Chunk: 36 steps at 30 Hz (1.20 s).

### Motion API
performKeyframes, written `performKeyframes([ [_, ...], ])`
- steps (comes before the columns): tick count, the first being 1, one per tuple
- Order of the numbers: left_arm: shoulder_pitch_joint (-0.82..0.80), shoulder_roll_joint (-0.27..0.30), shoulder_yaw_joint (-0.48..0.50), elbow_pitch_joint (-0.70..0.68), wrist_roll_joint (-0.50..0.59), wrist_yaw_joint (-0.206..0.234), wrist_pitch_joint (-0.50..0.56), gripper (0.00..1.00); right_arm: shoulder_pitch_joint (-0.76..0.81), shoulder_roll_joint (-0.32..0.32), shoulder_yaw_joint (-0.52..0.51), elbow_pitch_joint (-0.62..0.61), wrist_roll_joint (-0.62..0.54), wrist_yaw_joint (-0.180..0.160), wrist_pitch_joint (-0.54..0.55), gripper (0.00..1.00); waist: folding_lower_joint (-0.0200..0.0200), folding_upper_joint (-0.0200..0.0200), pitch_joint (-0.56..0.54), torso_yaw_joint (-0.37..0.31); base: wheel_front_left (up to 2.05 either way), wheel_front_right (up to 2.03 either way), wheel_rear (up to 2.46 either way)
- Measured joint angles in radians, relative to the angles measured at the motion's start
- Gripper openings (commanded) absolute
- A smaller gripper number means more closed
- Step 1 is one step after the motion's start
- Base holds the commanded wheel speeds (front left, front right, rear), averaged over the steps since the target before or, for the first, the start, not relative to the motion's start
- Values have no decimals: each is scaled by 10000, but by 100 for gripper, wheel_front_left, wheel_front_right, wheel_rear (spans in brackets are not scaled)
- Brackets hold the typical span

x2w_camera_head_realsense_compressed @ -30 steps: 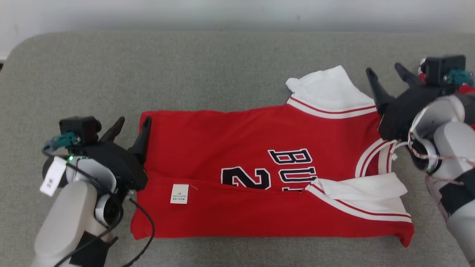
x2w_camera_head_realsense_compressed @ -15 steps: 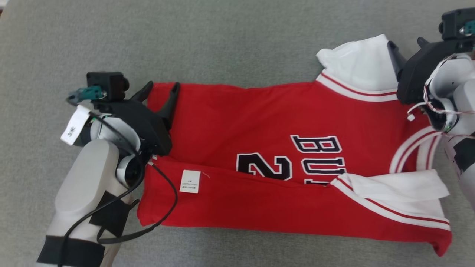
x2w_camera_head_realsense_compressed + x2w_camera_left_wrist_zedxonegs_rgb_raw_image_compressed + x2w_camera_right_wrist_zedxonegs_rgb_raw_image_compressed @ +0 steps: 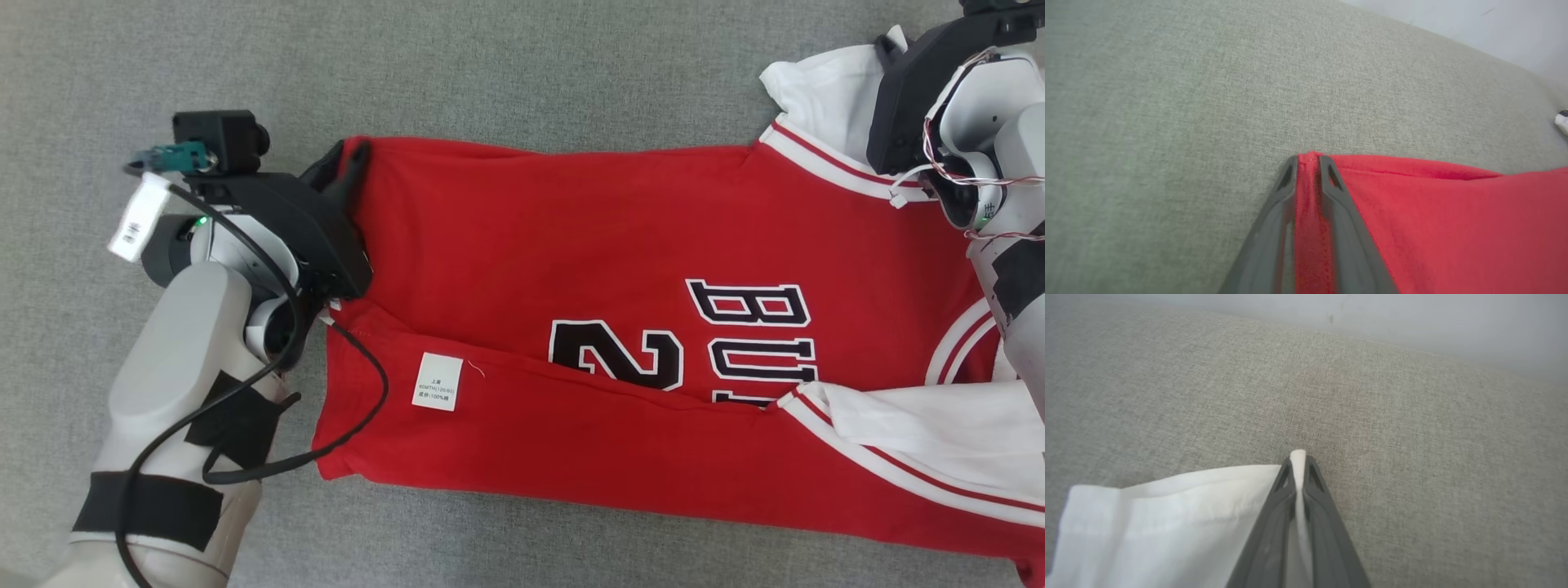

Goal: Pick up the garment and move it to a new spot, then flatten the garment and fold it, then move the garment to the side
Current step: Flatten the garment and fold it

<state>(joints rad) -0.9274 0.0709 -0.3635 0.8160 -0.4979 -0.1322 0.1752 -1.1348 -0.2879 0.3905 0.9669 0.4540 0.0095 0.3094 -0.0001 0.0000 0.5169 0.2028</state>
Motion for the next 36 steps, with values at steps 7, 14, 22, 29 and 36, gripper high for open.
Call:
performKeyframes([
  [7, -217, 25, -242, 238, -190, 0, -249, 0, -143, 13, -58, 336, 10, 186, -313, 0, 0, 0, 60, -45, 0, 0, 0],
  [14, -292, 50, -408, 433, -190, 0, -825, 0, -233, 17, -205, 562, 38, 439, -1147, 0, 1, 0, -37, -78, 0, 0, 0],
  [22, -306, 130, -454, 639, -318, 0, -1400, 0, -226, -33, -384, 709, 125, 625, -2230, 0, 2, 1, -334, -89, 0, 0, 0],
  [29, -243, 364, -604, 821, -418, 0, -1795, 0, -142, 31, -487, 780, 355, 876, -3216, 0, 1, 1, -692, -214, 0, 0, 0],
  [36, 40, 537, -725, 957, -926, 0, -2054, 0, 468, 54, -685, 709, 805, 1068, -4148, 0, 1, 1, -1066, -401, 0, 0, 0],
])
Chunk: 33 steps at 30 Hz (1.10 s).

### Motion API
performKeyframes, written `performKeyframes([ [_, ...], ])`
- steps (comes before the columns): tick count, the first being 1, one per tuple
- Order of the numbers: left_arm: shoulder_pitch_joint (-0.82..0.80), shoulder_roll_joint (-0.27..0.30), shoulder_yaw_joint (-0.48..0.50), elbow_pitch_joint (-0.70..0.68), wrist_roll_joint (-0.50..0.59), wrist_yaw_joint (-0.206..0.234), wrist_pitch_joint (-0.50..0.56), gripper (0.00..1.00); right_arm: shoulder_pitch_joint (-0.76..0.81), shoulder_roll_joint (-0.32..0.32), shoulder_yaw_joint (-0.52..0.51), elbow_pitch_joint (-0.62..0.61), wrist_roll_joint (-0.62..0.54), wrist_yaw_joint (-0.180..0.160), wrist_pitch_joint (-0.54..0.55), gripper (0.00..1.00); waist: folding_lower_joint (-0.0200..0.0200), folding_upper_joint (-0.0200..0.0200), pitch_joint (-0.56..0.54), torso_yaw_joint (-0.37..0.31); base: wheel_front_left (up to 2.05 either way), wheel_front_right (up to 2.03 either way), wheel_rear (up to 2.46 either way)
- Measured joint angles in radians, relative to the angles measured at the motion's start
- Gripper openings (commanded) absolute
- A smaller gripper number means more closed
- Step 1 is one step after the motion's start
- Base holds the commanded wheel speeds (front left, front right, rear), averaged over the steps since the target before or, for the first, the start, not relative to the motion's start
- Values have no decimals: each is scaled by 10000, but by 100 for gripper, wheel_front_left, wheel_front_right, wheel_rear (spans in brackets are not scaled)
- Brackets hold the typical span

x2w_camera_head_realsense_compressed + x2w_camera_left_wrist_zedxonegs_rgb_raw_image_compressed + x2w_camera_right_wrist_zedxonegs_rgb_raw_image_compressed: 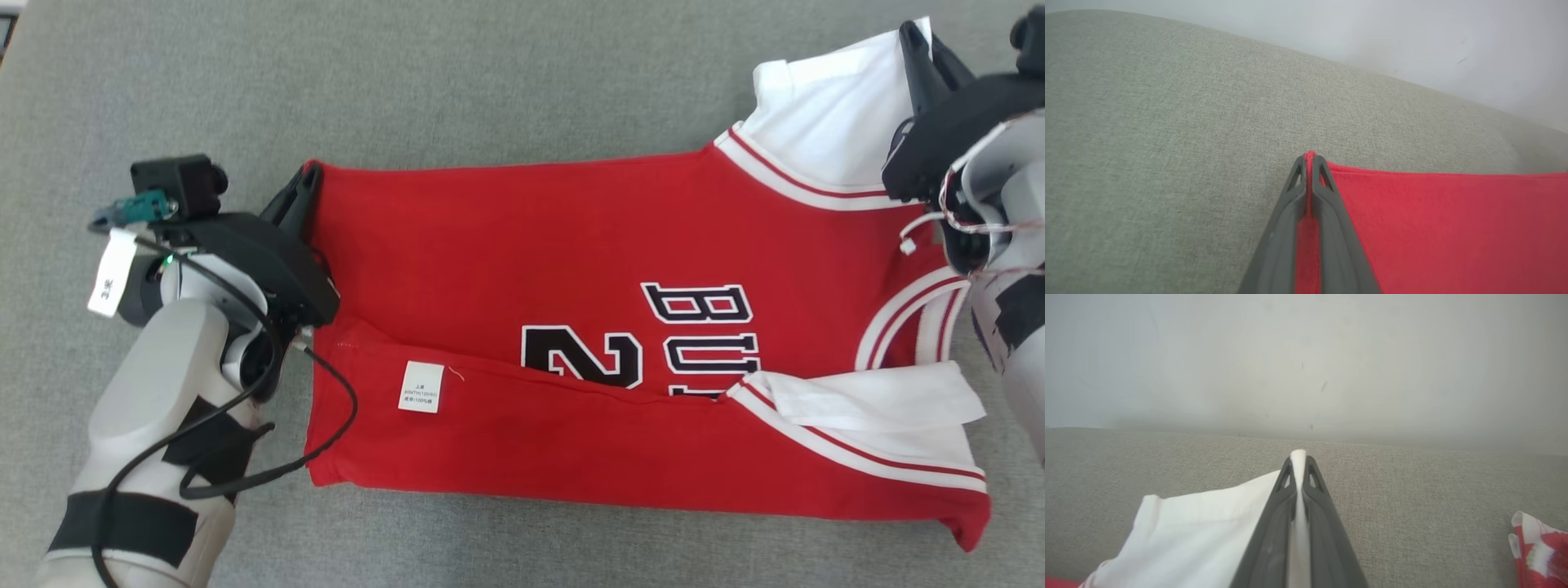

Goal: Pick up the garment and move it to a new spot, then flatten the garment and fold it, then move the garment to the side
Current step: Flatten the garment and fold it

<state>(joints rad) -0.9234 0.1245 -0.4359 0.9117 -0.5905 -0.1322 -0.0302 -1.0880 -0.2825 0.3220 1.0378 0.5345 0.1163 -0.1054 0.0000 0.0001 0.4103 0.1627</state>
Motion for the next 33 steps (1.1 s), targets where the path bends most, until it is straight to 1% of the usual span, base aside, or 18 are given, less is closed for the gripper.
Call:
performKeyframes([
  [2, 183, 75, -69, 0, -90, 0, -58, 0, 300, 2, -98, -113, 215, 71, -410, 0, 0, 0, -187, -90, 0, 0, 0],
  [6, 458, 219, -309, -21, -341, 0, -146, 0, 870, 0, -58, -460, 449, 82, -890, 0, -1, 0, -487, -215, 0, 0, 0],
  [11, 1022, 362, -587, -284, -660, 0, -228, 0, 2060, -157, 587, -1994, 1446, 82, -1070, 0, -1, 0, -926, -357, 0, 0, 0],
  [20, 2247, 907, -968, -871, -1248, 0, -328, 0, 4170, -1327, 1695, -4031, 2997, 82, -1072, 0, -2, -1, -1731, -621, 0, 0, 0],
  [25, 2732, 976, -1283, -1195, -1411, 0, -330, 0, 5263, -2067, 1985, -4951, 3948, 82, -1062, 0, -2, -1, -2117, -735, 0, 0, 0],
  [27, 2917, 993, -1340, -1323, -1551, 0, -322, 0, 5677, -2192, 2197, -5488, 4372, 82, -1009, 0, -2, -2, -2242, -761, 0, 0, 0],
  [29, 3140, 1007, -1398, -1478, -1730, 0, -322, 0, 5992, -2288, 2489, -5952, 4740, 82, -794, 0, -3, -2, -2325, -783, 0, 0, 0],
  [33, 3303, 1068, -1546, -1593, -1762, 0, -320, 0, 6495, -2857, 2890, -6573, 5310, 82, -393, 0, -2, -1, -2383, -794, 0, 0, 0],
])
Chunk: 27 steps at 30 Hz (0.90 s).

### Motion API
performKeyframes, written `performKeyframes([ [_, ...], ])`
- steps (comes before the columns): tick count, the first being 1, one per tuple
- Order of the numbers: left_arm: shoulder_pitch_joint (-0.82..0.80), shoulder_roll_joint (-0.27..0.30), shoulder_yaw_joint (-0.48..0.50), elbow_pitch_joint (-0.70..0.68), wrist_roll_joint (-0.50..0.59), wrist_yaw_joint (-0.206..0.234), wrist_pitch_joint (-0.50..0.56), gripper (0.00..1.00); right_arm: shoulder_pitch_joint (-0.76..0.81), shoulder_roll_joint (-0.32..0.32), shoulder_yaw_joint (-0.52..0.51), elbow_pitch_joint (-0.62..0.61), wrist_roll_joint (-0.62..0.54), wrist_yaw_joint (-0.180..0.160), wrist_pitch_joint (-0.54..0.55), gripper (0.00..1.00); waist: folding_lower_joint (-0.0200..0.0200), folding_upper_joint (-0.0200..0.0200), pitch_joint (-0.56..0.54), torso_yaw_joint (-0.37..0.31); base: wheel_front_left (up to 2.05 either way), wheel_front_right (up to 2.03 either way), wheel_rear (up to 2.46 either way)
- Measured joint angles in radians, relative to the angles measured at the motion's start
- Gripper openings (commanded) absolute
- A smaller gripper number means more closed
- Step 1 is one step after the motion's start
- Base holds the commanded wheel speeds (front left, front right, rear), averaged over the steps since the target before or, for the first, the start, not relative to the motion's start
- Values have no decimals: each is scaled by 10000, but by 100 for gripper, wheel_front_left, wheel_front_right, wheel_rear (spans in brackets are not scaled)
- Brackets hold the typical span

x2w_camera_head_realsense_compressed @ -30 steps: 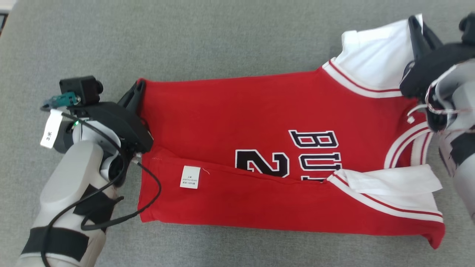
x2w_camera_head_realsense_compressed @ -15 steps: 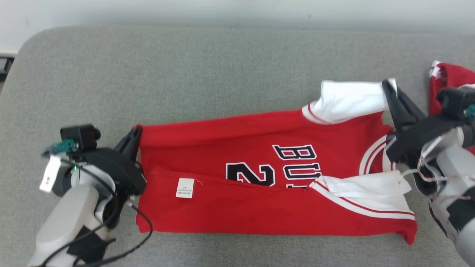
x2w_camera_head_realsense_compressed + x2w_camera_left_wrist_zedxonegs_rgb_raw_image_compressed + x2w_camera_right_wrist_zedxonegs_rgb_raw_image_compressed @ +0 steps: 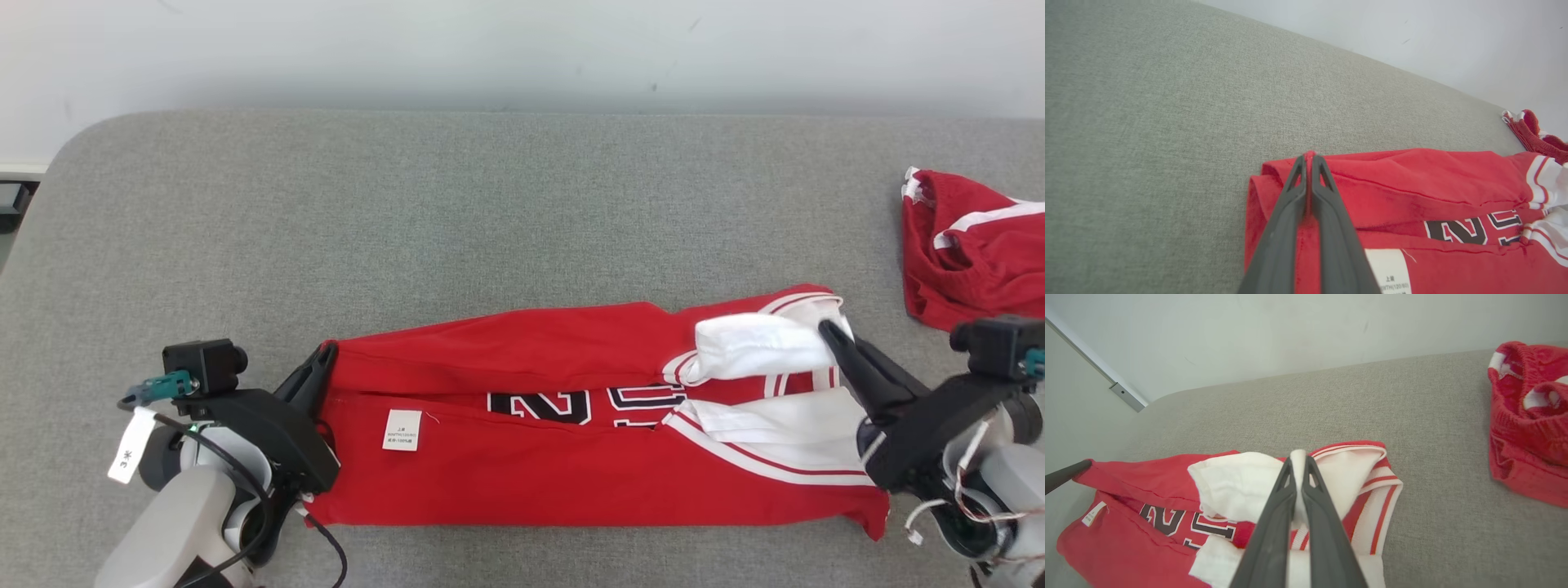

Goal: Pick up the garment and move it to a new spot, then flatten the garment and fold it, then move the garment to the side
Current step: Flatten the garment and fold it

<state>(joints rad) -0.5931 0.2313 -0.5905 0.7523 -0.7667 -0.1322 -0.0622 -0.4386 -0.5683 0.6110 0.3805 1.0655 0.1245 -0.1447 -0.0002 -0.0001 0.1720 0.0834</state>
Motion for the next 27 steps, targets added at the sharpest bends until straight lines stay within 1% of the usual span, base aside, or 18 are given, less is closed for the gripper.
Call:
performKeyframes([
  [5, 175, 163, -71, -84, -8, 0, 2, 0, 262, -535, 460, -334, 259, 0, 585, 0, 0, 0, -45, 6, 0, 0, 0],
  [9, 384, 190, -134, -98, -8, 0, 13, 0, 424, -849, 587, -472, 489, 0, 853, 0, 1, 0, -95, 3, 0, 0, 0],
  [14, 434, 167, -146, -102, -54, 0, 13, 0, 435, -972, 894, -414, 533, 0, 1312, 0, 1, 0, -158, 8, 0, 0, 0],
  [18, 613, 79, -174, 61, -171, 0, 13, 0, 453, -897, 1225, -159, 491, 0, 1672, 0, 1, 0, -223, 5, 0, 0, 0],
  [19, 614, 52, -163, 81, -171, 0, 12, 0, 451, -853, 1254, -59, 487, 0, 1726, 2, 0, 0, -227, 3, 0, 0, 0],
  [20, 614, 25, -167, 88, -171, 0, 12, 0, 449, -815, 1281, 36, 464, 0, 1768, 12, 1, 0, -228, 2, 0, 0, 0],
  [21, 614, -6, -176, 105, -167, 0, 2, 13, 448, -777, 1312, 105, 408, 0, 1804, 47, 1, 0, -230, 0, 0, 0, 0],
  [22, 613, -40, -197, 119, -153, 2, 0, 46, 447, -736, 1327, 161, 403, 0, 1812, 96, 2, 0, -232, -2, 0, 0, 0],
  [23, 613, -69, -203, 125, -142, 15, -21, 100, 442, -685, 1319, 190, 407, 0, 1812, 100, 2, 0, -236, -3, 0, 0, 0],
  [27, 608, -107, -188, 132, -127, 92, -207, 100, 407, -522, 1212, 268, 495, 0, 1756, 100, 2, 0, -275, -4, 0, 0, 0],
])
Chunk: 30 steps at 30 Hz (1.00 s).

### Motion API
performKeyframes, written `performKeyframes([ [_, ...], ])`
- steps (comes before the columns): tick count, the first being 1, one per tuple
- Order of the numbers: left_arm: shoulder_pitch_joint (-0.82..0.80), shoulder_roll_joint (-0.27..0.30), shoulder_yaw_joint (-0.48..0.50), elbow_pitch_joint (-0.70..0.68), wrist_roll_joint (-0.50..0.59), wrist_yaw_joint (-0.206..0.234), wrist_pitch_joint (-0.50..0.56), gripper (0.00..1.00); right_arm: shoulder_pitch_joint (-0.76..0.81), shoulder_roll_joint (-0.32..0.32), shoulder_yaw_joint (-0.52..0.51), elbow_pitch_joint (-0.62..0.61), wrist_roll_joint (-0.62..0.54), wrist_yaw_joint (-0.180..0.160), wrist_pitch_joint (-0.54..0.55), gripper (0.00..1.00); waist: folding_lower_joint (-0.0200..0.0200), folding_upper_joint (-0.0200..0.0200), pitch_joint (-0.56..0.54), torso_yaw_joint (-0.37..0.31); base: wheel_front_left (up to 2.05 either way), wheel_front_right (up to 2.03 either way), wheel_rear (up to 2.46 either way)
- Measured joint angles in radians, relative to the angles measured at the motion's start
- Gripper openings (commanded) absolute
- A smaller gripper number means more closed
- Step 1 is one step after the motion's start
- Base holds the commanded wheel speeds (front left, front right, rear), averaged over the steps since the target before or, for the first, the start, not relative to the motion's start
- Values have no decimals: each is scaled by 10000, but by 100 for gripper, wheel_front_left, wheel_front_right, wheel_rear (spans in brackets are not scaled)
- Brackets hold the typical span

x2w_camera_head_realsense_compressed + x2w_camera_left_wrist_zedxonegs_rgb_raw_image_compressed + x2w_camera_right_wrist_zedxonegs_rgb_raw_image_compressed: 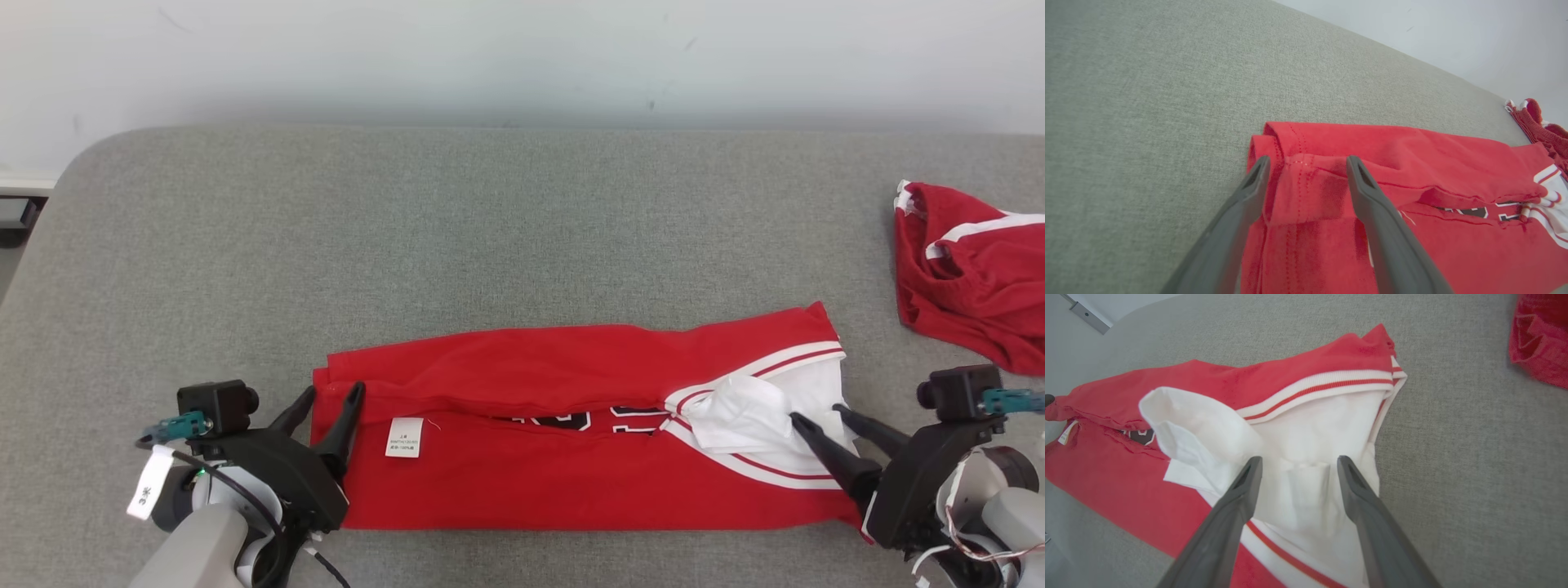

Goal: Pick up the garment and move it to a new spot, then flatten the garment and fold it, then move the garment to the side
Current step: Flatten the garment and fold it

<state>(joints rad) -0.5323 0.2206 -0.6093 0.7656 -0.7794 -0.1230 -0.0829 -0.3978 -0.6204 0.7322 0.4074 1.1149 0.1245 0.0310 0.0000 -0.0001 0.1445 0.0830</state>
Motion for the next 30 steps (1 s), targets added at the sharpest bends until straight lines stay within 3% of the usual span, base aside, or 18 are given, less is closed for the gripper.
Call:
performKeyframes([
  [15, 547, 25, 219, -663, 270, 644, -1371, 100, 213, 67, -1011, 77, 761, -33, -1352, 100, 0, 0, -681, -44, 0, 0, 0],
  [30, 2294, 364, 151, -2627, 1444, 1979, -1659, 100, 630, 290, -805, 621, 140, -1258, -1881, 100, -2, 0, -1324, 167, 0, 0, 0],
])
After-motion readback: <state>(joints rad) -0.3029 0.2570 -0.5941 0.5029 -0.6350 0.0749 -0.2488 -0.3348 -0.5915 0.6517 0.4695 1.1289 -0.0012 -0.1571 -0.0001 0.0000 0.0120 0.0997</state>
